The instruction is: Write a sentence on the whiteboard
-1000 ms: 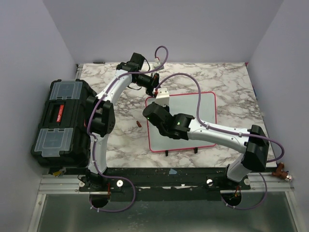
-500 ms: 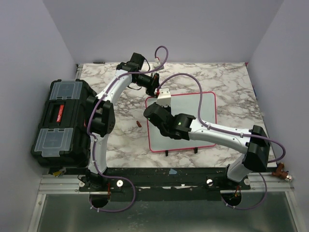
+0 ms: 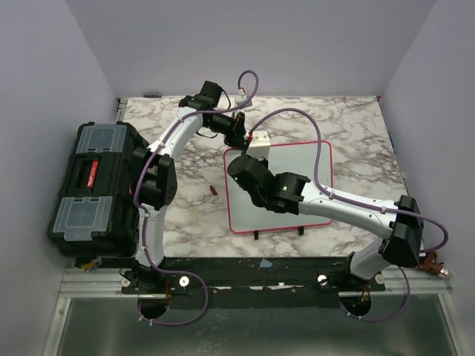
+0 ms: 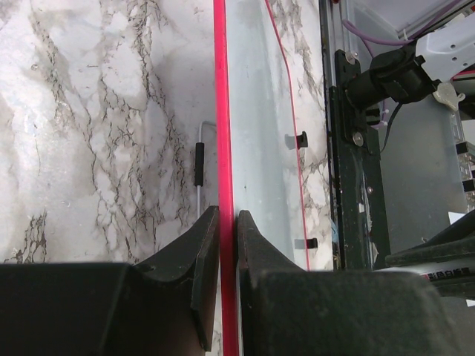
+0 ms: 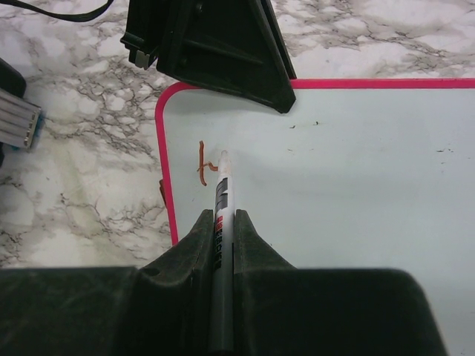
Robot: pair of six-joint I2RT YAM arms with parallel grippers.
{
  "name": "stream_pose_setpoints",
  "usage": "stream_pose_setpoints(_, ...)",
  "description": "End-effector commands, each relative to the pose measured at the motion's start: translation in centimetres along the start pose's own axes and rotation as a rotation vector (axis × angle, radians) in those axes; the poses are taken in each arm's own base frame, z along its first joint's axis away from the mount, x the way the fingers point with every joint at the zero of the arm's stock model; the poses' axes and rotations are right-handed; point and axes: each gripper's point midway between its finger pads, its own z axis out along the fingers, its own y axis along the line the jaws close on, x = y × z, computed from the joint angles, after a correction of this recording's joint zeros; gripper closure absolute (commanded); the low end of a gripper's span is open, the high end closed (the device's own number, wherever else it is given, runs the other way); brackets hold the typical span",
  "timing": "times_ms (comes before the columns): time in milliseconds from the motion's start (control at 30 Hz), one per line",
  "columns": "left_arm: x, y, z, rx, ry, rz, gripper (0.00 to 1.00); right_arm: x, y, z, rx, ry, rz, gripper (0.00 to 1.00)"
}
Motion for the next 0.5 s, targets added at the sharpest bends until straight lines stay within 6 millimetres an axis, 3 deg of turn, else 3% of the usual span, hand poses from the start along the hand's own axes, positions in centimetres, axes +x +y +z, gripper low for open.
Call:
stream_pose_setpoints(0,-1.7,-2.2,-0.6,0.036,-0.037,0.087,1.0,-0.8,0.0,0.9,0.037,-0.027,0.018,0.99)
stream_pose_setpoints(467,-1.6,-2.3,-0.6,0.043,-0.038,0.085,1.0,-0.7,-0.2,2.7,0.052,-0.017,0.004,0.99)
